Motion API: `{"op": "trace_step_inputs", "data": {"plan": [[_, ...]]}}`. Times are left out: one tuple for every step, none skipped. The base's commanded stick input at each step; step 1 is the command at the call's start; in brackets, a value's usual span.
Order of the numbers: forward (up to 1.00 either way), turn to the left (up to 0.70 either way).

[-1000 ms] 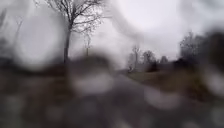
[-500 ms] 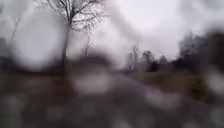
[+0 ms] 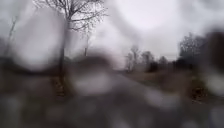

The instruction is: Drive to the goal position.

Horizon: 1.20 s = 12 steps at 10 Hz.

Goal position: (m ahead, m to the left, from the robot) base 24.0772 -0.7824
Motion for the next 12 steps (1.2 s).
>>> {"op": "trace_step_inputs", "data": {"plan": [[0.70, 0.00], [0.70, 0.00], [0.70, 0.00], [0.70, 0.00], [0.70, 0.00], [0.70, 0.00], [0.70, 0.00], [0.70, 0.00], [0.70, 0.00], [0.70, 0.00], [0.70, 0.00], [0.70, 0.00]]}}
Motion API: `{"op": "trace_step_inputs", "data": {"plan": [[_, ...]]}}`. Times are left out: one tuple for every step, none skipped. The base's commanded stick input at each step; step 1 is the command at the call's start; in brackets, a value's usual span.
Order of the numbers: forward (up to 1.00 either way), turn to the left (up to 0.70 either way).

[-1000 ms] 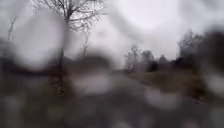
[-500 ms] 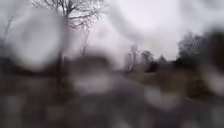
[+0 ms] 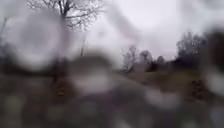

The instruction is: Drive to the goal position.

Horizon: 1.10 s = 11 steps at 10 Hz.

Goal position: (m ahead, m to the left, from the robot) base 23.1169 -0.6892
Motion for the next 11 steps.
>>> {"op": "trace_step_inputs", "data": {"plan": [[0.70, 0.00], [0.70, 0.00], [0.70, 0.00], [0.70, 0.00], [0.70, 0.00], [0.70, 0.00], [0.70, 0.00], [0.70, 0.00], [0.70, 0.00], [0.70, 0.00], [0.70, 0.00]]}}
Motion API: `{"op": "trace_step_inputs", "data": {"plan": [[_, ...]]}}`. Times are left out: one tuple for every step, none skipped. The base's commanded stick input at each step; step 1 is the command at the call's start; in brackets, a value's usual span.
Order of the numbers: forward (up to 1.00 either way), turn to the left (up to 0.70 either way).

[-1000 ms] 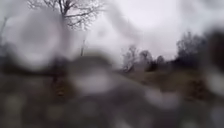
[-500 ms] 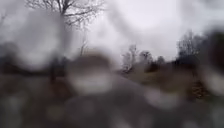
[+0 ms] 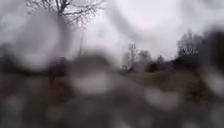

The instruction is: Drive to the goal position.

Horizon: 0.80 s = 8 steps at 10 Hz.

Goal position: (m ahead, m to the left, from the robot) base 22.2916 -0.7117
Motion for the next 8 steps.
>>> {"op": "trace_step_inputs", "data": {"plan": [[0.70, 0.00], [0.70, 0.00], [0.70, 0.00], [0.70, 0.00], [0.70, 0.00], [0.70, 0.00], [0.70, 0.00], [0.70, 0.00]]}}
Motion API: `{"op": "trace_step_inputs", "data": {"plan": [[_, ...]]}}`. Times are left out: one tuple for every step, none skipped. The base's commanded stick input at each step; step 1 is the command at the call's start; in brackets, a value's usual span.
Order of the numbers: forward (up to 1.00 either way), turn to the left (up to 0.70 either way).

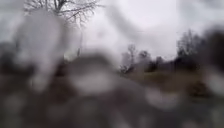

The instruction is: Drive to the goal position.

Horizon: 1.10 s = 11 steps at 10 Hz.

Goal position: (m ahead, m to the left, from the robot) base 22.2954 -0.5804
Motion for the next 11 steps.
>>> {"op": "trace_step_inputs", "data": {"plan": [[0.70, 0.00], [0.70, 0.00], [0.70, 0.00], [0.70, 0.00], [0.70, 0.00], [0.70, 0.00], [0.70, 0.00], [0.70, 0.00], [0.70, 0.00], [0.70, 0.00], [0.70, 0.00]]}}
